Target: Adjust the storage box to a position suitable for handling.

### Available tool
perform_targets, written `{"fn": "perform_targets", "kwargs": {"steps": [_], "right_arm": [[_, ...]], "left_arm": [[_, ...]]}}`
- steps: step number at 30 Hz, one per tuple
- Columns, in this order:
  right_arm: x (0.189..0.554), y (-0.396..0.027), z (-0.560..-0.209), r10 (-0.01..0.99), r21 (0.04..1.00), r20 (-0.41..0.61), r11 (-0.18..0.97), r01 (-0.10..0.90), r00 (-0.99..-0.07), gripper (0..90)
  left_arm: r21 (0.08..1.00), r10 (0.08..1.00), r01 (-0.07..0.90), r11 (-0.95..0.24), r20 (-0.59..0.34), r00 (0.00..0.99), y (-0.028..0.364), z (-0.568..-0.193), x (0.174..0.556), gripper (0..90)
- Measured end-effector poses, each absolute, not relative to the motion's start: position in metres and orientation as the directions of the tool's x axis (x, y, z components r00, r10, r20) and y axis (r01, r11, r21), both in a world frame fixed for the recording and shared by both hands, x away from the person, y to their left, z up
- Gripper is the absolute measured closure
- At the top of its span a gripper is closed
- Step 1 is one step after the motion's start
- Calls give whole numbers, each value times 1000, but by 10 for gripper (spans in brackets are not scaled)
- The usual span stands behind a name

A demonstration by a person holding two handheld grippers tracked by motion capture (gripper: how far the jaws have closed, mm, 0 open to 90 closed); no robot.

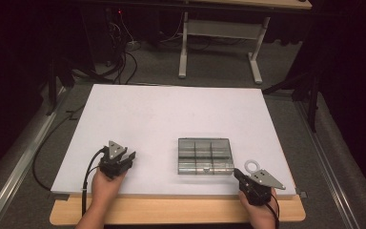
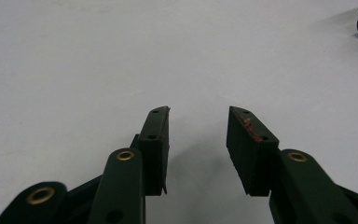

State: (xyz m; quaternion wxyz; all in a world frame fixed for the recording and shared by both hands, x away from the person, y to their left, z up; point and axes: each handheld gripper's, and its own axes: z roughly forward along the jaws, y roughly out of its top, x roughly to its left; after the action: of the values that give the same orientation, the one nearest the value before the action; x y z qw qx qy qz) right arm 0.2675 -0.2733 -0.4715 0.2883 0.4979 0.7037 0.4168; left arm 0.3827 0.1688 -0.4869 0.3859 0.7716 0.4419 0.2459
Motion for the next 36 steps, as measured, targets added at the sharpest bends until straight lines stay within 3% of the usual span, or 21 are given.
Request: {"fn": "perform_targets", "kwargs": {"steps": [19, 23, 36], "right_arm": [[271, -273, -465, 943, 884, 17, 142, 445, -333, 900], [271, -273, -465, 943, 887, 16, 140, 440, -333, 900], [273, -273, -462, 942, 892, 25, 130, 433, -335, 900]], "left_arm": [[804, 865, 502, -319, 30, 502, 168, -486, 385, 601], [808, 861, 522, -274, -35, 507, 166, -483, 380, 639], [826, 811, 486, -284, -63, 582, 137, -474, 366, 737]]}}
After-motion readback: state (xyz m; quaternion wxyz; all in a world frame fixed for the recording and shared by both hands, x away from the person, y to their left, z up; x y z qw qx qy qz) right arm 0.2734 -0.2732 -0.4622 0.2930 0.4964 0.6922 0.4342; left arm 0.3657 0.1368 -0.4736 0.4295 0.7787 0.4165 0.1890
